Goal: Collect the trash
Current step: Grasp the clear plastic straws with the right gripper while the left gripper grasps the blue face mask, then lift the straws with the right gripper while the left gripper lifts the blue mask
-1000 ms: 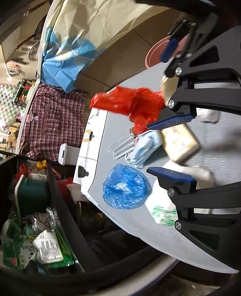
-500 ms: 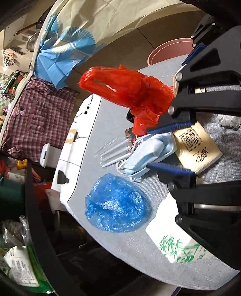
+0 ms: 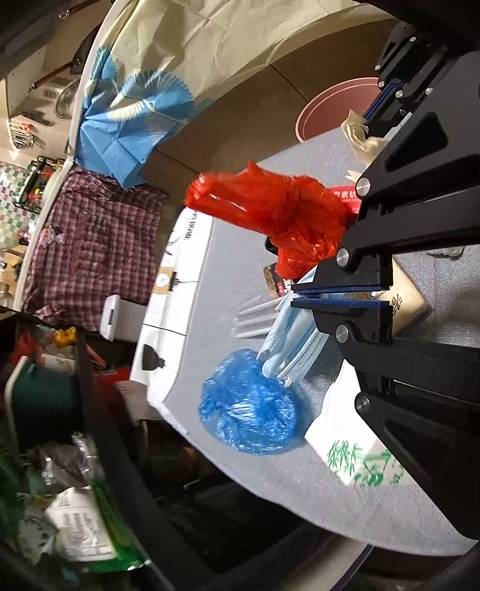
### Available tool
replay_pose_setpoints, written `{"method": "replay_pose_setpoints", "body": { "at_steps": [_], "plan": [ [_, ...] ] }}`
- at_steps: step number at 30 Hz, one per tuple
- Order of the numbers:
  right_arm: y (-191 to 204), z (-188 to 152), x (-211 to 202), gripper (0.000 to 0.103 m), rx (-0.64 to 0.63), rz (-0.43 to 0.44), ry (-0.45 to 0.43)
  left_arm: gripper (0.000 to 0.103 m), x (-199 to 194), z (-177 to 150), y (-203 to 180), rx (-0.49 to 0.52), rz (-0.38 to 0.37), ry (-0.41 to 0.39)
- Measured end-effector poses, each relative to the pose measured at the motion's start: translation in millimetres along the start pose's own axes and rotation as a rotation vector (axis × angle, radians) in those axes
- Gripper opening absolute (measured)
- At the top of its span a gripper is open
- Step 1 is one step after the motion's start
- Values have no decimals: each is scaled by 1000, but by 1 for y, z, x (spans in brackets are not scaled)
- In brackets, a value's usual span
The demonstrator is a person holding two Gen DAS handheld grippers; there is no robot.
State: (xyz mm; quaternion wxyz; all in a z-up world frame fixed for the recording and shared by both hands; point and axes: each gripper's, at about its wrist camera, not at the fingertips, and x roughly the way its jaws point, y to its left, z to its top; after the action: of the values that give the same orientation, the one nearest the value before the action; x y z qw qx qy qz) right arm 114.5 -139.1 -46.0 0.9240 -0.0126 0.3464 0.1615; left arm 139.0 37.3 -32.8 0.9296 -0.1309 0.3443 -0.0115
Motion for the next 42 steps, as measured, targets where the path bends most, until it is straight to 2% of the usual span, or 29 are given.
{"method": "replay_pose_setpoints", "body": {
  "at_steps": [4,6,7,9,25,28,30,31,36,40,41,42],
  "plan": [
    [-1,0,-13,3,2,-18,-22,2,-24,4,-4,1,-13,-42],
    [-3,1,-20,2,13,-27,-38,2,-46,5,-16,81,6,-119],
    [-4,1,-23,2,18,-29,-44,2,-56,5,-22,116,-8,-148],
    [-7,0,-30,2,29,-35,-53,2,-64,5,-30,150,-35,-158],
    [-26,5,-79,2,62,-82,-117,2,-144,8,-33,146,-153,-370],
    [-32,4,-84,2,77,-92,-121,2,-125,9,-30,120,-138,-259],
    [-35,2,-85,2,89,-93,-117,2,-131,7,-23,90,-130,-291],
    [-36,1,-86,2,92,-92,-114,2,-138,7,-23,90,-154,-315],
    [-37,-3,-87,2,92,-92,-111,2,-150,7,-30,126,-169,-347],
    [-36,-6,-88,2,90,-88,-110,2,-176,4,-35,160,-213,-448],
    [-36,-6,-87,2,88,-88,-109,2,-175,3,-38,169,-213,-445],
    [-35,-7,-86,2,85,-86,-106,2,-167,6,-39,171,-205,-403]
  ]
}}
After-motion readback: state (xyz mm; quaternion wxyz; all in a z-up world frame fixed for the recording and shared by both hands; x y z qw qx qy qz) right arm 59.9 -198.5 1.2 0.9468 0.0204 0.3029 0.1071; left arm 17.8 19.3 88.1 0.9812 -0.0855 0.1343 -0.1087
